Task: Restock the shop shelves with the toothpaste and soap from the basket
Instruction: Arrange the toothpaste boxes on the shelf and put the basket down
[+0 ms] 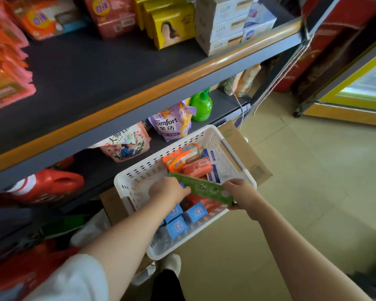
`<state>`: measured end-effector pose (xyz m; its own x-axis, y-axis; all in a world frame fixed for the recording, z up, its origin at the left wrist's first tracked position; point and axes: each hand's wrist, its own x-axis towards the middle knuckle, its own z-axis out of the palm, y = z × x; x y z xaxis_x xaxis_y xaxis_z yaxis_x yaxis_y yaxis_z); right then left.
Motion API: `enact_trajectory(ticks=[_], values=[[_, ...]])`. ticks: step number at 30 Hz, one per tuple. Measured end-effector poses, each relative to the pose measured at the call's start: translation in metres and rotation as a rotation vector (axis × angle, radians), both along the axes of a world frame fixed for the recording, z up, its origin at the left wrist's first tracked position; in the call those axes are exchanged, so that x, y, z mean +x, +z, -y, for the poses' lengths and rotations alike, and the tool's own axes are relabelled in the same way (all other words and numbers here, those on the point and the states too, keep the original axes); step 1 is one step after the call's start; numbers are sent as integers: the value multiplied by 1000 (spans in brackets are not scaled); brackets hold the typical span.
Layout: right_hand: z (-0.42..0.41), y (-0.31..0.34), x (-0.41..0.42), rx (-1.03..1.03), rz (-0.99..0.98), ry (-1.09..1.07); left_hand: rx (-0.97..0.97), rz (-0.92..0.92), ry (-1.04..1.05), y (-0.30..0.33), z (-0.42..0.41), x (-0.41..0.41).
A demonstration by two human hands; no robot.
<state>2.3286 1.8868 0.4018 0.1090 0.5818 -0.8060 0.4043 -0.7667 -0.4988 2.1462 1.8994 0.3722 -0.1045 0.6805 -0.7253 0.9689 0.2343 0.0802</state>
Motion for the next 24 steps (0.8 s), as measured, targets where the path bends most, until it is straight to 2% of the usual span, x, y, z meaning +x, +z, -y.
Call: enact_trajectory(ticks=[2, 5, 8, 11, 15, 21, 24], values=[[2, -5, -7, -46, 21, 33, -42, -36, 16, 2, -6, -8], [5, -9, -19, -148, -66, 76, -165, -122, -37, 5, -8, -33], [8, -10, -30, -302, -131, 224, -324, -150, -54, 3, -3, -54], [13, -9, -36, -398, -106, 287, -312, -116, -60, 1, 5, -65], [27, 2, -38, -331, -159, 207, 1, -91, -32, 27, 32, -86], [56, 43, -72, 63, -218, 192, 581, -2, -21, 110, 103, -139], [73, 68, -112, 287, -214, 253, 752, 77, 66, 141, 140, -178]])
